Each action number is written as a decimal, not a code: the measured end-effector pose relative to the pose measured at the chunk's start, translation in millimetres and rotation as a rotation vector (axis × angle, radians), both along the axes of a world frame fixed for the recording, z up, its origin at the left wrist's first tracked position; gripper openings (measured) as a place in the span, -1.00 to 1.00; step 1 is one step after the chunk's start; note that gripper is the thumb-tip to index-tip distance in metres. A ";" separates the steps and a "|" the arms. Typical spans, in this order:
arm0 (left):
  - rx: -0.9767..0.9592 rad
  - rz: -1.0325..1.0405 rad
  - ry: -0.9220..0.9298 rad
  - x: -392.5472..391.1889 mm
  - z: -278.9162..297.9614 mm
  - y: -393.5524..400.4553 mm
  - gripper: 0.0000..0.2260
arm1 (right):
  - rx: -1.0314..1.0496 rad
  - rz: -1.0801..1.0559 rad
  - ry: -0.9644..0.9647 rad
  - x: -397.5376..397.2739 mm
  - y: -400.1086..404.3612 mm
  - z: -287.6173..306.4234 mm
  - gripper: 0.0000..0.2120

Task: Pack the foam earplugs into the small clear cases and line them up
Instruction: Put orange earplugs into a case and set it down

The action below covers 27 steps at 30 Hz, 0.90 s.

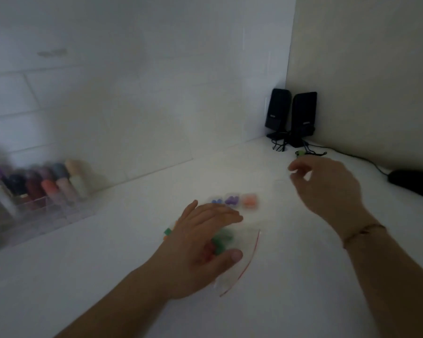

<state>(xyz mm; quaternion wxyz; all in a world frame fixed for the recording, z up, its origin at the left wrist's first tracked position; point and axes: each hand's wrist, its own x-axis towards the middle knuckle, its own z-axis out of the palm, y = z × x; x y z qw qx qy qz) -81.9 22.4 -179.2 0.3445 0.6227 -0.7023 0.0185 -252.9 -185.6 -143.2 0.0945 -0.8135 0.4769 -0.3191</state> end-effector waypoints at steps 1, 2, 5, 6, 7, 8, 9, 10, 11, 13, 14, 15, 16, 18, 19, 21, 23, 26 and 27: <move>-0.019 0.014 -0.002 -2.0 4.2 -4.6 -0.58 | 0.005 -0.039 0.007 -12.3 -6.7 4.5 -0.88; -0.016 0.026 -0.004 -4.0 9.0 -10.5 -0.60 | 0.021 -0.069 0.016 -22.5 -13.0 6.3 -0.87; 0.104 0.034 -0.049 -13.2 25.7 -38.1 -0.61 | 0.114 -0.125 0.063 -36.2 -25.6 2.3 -0.86; 0.151 0.028 -0.055 -16.4 30.3 -50.9 -0.63 | 0.137 -0.130 0.079 -36.3 -26.8 0.3 -0.86; 0.198 0.029 -0.058 -18.8 34.2 -65.6 -0.64 | 0.143 -0.124 0.095 -35.5 -27.1 -1.9 -0.85; 0.239 0.045 -0.078 -20.5 37.0 -82.1 -0.65 | 0.141 -0.109 0.115 -34.2 -27.3 -4.5 -0.84; 0.275 0.067 -0.117 -21.1 38.3 -100.0 -0.64 | 0.134 -0.091 0.133 -32.5 -26.9 -7.1 -0.81; 0.311 0.088 -0.158 -21.5 38.0 -117.8 -0.61 | 0.132 -0.076 0.153 -31.0 -26.3 -9.3 -0.79; 0.348 0.109 -0.184 -21.7 36.6 -134.3 -0.58 | 0.131 -0.068 0.173 -29.5 -25.7 -11.5 -0.78; 0.410 0.142 -0.203 -21.6 30.1 -163.2 -0.54 | 0.118 -0.071 0.198 -27.4 -25.5 -15.7 -0.76; 0.434 0.152 -0.213 -22.3 26.3 -174.0 -0.52 | 0.105 -0.077 0.199 -26.4 -25.6 -17.3 -0.75; 0.449 0.161 -0.224 -23.4 22.3 -182.7 -0.52 | 0.088 -0.083 0.194 -25.4 -25.8 -18.2 -0.75; 0.450 0.170 -0.234 -24.8 19.1 -189.7 -0.52 | 0.072 -0.091 0.184 -24.6 -25.8 -18.7 -0.75; 0.431 0.184 -0.247 -29.0 15.8 -200.2 -0.54 | 0.046 -0.099 0.167 -23.1 -25.2 -17.6 -0.75; 0.413 0.191 -0.261 -30.7 15.3 -204.5 -0.56 | 0.035 -0.097 0.169 -22.3 -24.6 -17.0 -0.74; 0.385 0.206 -0.334 -33.7 15.0 -211.0 -0.62 | 0.025 -0.089 0.193 -20.6 -22.4 -16.3 -0.73; 0.385 0.204 -0.377 -37.0 14.0 -213.8 -0.67 | 0.010 -0.072 0.223 -20.2 -20.6 -18.4 -0.72; 0.387 0.150 -0.259 -42.0 13.3 -208.4 -0.69 | -0.011 -0.045 0.241 -19.7 -18.2 -21.2 -0.70; 0.349 0.128 -0.187 -42.7 16.5 -202.5 -0.71 | -0.022 -0.011 0.209 -18.1 -16.7 -21.5 -0.69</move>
